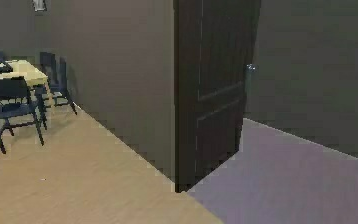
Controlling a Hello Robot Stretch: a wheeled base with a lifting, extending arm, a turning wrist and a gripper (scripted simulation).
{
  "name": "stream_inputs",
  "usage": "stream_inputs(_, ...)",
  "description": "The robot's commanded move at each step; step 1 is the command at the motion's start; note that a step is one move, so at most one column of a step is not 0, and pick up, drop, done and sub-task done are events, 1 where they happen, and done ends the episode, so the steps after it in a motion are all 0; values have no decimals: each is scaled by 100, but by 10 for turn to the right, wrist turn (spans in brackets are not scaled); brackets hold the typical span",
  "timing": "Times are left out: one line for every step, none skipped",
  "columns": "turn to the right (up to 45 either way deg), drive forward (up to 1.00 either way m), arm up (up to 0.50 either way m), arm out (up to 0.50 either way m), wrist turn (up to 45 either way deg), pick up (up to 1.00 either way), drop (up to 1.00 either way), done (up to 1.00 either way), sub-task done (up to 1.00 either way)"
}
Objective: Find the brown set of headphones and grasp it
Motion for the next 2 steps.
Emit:
stream_inputs(-390,0,0,0,0,0,0,0,0)
stream_inputs(0,60,0,0,0,0,0,0,0)
